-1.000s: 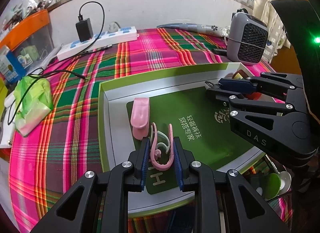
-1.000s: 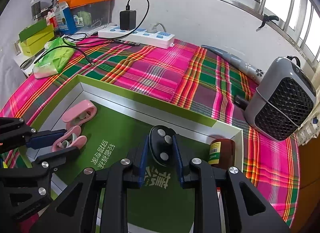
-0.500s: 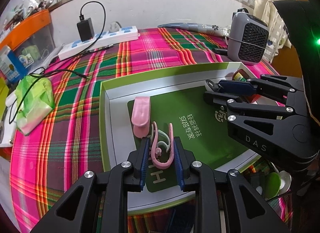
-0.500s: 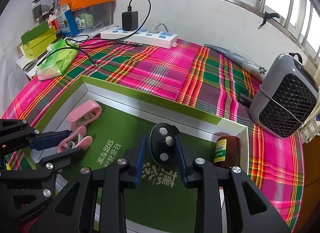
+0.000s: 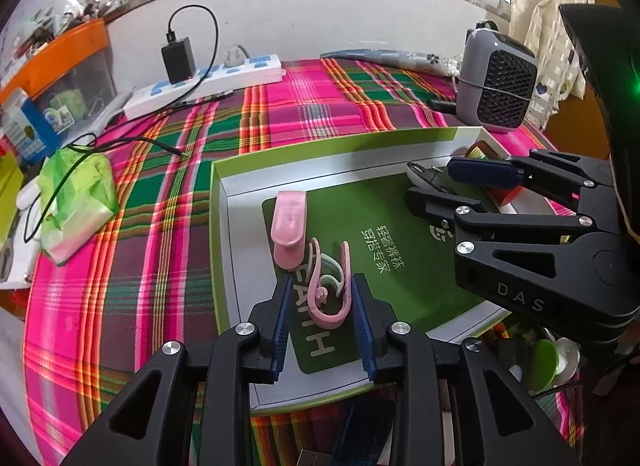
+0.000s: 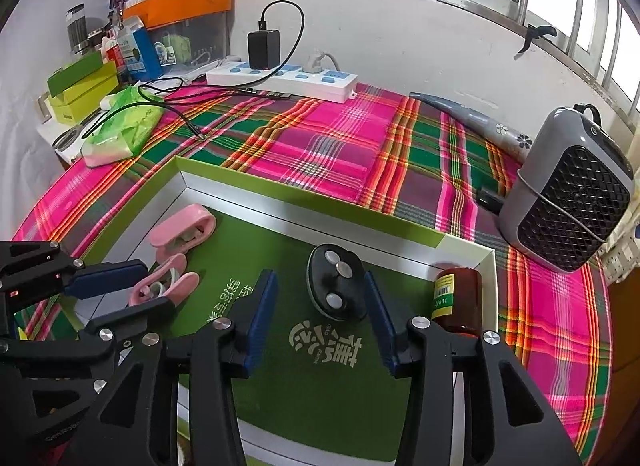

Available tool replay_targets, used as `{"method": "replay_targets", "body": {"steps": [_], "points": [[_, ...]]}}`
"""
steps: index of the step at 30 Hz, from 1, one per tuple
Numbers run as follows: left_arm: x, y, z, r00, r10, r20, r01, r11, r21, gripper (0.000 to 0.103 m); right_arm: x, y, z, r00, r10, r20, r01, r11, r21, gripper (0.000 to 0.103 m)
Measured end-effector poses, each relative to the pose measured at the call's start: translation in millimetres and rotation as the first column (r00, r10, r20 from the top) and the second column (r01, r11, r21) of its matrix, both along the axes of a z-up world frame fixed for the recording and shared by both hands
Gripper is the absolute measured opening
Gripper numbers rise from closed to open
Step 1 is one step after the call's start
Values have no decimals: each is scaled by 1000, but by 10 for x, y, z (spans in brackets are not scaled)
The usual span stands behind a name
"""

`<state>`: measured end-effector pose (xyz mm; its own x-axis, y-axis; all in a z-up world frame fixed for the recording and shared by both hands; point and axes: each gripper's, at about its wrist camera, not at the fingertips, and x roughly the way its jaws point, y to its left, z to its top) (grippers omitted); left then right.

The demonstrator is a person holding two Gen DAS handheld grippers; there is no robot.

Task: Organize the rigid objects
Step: 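Lower the pink clip into the box and open the left tool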

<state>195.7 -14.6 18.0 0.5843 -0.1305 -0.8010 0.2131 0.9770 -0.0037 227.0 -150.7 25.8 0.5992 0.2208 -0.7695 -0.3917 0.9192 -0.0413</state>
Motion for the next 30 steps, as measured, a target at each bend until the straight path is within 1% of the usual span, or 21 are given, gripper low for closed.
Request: {"method": "replay_targets", "body": {"steps": [10,12,18,30], "points": [[-139,4,124,999,10,31,-10,1000,-4,29,-120,-57,87,1000,-22,19,22,999,32,47],[-199,6,173,999,9,47,-8,1000,-9,29,-162,-73,115,999,-28,24,27,999,39,47],[-334,32,259,997,20,75,-20,1000,-10,29,-317,-117,218,998,-44,47,41,996,77,47],[-633,103,408,993,39,112,-35,999,-34,29,-679,-203,366,993,-67,95,57,992,113,47]]}}
